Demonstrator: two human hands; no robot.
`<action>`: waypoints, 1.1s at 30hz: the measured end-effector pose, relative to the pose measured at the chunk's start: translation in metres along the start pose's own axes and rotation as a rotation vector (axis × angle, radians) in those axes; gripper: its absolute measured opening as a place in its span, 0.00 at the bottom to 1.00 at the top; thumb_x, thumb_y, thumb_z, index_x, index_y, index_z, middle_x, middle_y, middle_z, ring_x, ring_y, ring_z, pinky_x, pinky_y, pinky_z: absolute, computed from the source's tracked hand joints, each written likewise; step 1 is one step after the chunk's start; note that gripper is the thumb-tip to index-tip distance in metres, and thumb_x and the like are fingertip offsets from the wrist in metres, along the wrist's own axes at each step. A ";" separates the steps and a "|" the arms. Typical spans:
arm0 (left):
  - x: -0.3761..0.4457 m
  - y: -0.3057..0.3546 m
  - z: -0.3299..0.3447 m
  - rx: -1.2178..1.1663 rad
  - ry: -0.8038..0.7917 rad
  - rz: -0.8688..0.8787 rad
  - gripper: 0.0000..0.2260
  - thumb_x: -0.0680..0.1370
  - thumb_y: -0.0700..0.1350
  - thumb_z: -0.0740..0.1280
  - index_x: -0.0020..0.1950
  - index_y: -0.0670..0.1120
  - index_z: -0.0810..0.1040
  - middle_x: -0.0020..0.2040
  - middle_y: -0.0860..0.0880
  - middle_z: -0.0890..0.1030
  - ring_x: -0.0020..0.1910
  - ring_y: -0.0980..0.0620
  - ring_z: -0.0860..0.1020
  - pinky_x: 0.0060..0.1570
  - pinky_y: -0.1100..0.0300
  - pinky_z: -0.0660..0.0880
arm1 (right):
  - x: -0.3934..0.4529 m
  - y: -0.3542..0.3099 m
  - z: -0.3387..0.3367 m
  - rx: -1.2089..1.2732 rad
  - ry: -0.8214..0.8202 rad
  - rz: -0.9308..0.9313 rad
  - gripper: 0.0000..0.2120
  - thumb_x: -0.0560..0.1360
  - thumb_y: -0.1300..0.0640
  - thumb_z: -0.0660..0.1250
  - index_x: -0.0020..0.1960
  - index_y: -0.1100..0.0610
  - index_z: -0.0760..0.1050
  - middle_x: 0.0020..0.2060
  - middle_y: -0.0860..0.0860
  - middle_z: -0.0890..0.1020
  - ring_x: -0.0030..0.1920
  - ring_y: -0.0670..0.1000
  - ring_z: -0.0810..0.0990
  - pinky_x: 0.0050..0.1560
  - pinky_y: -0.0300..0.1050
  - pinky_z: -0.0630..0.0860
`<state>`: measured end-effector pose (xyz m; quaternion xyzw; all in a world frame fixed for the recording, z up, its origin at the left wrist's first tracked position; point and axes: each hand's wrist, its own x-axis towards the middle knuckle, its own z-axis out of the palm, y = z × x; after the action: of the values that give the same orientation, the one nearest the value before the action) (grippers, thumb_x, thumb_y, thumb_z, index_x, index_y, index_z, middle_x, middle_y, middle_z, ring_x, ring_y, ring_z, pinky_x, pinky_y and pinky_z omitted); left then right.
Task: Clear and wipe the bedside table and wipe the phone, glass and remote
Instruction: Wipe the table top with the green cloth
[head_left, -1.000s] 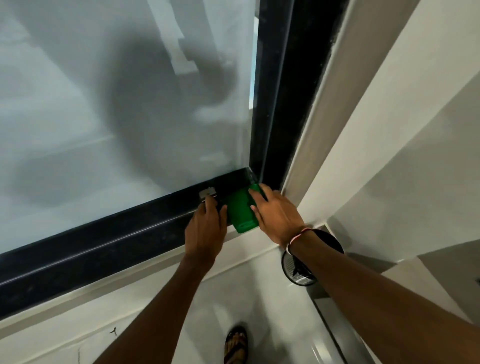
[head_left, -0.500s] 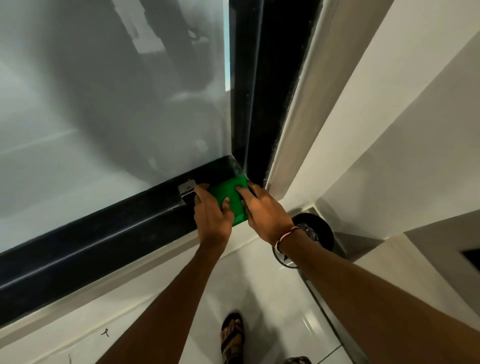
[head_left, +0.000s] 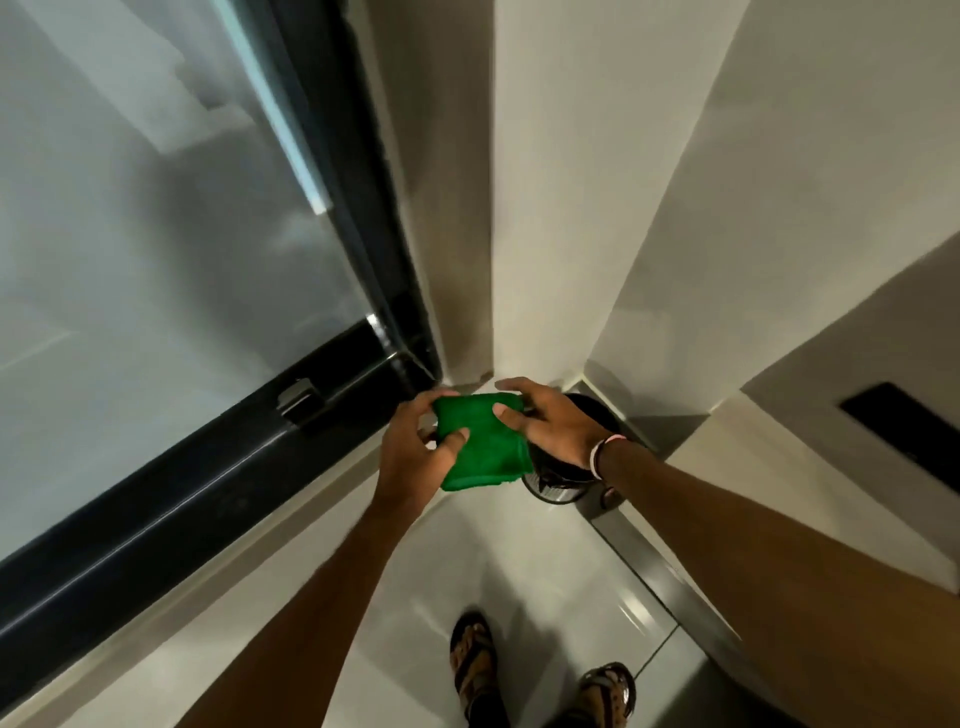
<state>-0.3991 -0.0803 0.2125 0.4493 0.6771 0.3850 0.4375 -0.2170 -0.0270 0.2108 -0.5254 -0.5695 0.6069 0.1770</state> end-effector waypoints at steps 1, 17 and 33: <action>-0.001 0.002 0.008 -0.047 -0.026 -0.007 0.19 0.73 0.29 0.71 0.61 0.44 0.79 0.57 0.45 0.80 0.54 0.49 0.82 0.49 0.60 0.81 | -0.003 0.002 -0.006 0.152 0.004 0.089 0.20 0.80 0.56 0.66 0.71 0.57 0.69 0.64 0.60 0.78 0.63 0.59 0.79 0.65 0.55 0.76; -0.051 0.042 0.275 0.001 -0.720 -0.142 0.15 0.79 0.35 0.68 0.62 0.49 0.74 0.54 0.48 0.81 0.50 0.49 0.83 0.33 0.57 0.82 | -0.174 0.182 -0.173 0.525 0.540 0.201 0.08 0.79 0.56 0.67 0.53 0.62 0.76 0.42 0.53 0.83 0.40 0.46 0.83 0.41 0.36 0.80; 0.006 -0.147 0.465 1.082 -0.578 0.947 0.23 0.82 0.50 0.64 0.73 0.39 0.71 0.71 0.32 0.71 0.69 0.31 0.71 0.66 0.38 0.70 | -0.260 0.470 -0.198 0.492 1.071 0.486 0.12 0.80 0.54 0.66 0.59 0.61 0.74 0.51 0.57 0.83 0.51 0.56 0.83 0.50 0.46 0.82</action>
<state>-0.0035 -0.0586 -0.0723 0.9247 0.3657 0.0140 0.1052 0.2293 -0.2742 -0.0487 -0.8142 -0.1106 0.3959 0.4099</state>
